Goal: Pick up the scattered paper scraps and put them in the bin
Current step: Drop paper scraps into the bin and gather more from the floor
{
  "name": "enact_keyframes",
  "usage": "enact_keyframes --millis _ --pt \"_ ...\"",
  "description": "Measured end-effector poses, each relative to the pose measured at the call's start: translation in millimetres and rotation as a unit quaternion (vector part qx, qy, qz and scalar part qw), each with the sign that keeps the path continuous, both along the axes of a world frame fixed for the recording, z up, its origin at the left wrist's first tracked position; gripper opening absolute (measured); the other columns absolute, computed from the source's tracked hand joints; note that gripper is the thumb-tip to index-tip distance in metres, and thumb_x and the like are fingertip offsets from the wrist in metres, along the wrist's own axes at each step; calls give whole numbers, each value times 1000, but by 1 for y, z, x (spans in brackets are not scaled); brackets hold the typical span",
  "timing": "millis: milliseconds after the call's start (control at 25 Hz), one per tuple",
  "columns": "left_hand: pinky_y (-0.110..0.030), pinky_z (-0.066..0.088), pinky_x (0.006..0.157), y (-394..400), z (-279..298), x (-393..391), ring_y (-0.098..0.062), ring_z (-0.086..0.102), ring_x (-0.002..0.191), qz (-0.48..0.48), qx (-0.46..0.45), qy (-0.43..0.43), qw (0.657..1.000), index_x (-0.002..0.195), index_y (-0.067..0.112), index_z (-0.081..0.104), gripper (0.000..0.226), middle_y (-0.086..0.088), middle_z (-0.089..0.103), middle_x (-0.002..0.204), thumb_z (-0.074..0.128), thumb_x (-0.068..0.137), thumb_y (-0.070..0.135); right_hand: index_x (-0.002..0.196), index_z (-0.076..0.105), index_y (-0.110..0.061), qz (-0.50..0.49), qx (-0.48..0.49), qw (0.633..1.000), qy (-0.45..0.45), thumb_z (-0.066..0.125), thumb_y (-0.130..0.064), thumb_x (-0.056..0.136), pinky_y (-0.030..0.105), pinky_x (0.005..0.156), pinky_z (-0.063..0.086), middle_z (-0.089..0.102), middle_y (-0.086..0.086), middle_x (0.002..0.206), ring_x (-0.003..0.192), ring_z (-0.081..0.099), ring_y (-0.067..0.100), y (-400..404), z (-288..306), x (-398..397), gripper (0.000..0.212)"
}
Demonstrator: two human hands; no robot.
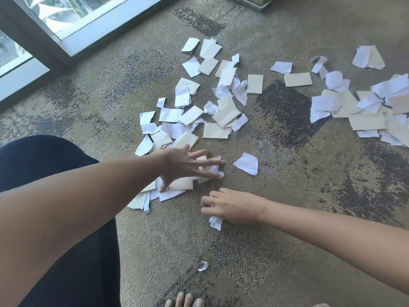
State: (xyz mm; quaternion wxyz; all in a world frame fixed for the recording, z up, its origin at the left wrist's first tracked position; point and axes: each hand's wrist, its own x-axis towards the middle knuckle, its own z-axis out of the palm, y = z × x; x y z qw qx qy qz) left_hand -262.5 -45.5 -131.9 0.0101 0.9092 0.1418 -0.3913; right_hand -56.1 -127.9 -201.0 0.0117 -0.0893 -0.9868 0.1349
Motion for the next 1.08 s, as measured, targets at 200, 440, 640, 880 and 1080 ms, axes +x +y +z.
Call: enact_keyframes --millis 200,440,640,880,1080 --pt "-41 58 78 0 -1 13 -28 30 125 -8 6 -20 1000 148 29 6 139 -7 11 146 89 41 59 110 52 -15 -8 1 1000 0 43 -5 81 34 69 50 55 7 116 87 56 22 0 2 0 32" --pt "-35 59 68 0 -6 23 -21 31 114 6 -12 -33 999 139 23 33 113 -2 21 133 91 46 48 112 54 -14 -20 -11 1000 -7 43 -6 82 36 73 51 56 9 121 92 57 23 -2 2 0 34" --pt "-37 57 74 0 -5 26 -22 26 121 21 -34 3 999 133 28 47 88 -2 19 138 88 57 43 110 56 -14 -15 -14 1000 -7 40 -7 83 36 71 51 57 8 117 89 58 23 -3 6 1 32" --pt "-28 44 70 2 -6 31 -19 52 112 97 -108 20 989 124 25 57 57 3 56 122 80 72 22 108 55 -10 0 -58 998 -17 39 -3 87 38 69 52 58 9 105 82 59 25 -1 10 1 26" --pt "-27 45 61 5 -8 29 -17 57 82 248 -122 -17 961 120 22 57 56 5 62 92 81 69 15 109 48 -14 -94 -260 954 -112 54 3 87 28 70 35 61 4 103 89 56 23 4 23 -4 29"
